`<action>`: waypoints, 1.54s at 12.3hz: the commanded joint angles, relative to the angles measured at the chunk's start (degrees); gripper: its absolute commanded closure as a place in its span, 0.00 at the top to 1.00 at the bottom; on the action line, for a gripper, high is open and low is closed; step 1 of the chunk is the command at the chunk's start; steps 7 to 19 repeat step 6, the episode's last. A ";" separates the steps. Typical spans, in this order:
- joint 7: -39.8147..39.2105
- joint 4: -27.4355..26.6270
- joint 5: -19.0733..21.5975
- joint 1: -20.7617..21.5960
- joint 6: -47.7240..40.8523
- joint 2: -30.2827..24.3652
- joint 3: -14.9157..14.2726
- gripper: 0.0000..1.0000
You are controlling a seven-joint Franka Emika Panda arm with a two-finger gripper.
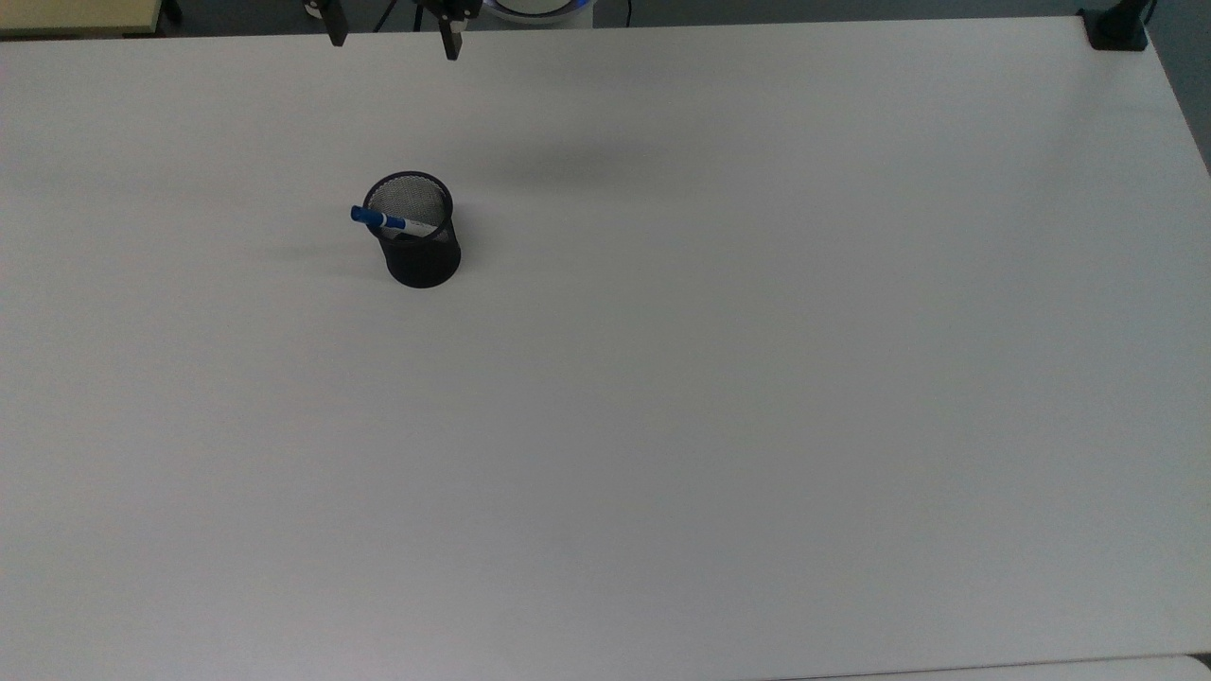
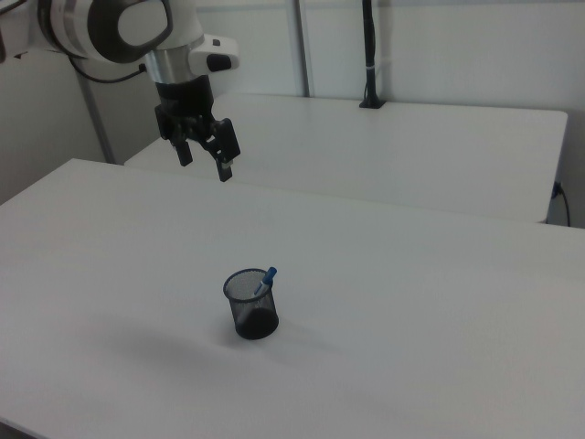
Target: Insert the marker
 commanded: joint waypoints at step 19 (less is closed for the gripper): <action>-3.00 1.95 -2.38 1.20 1.23 1.61 -0.43 1.00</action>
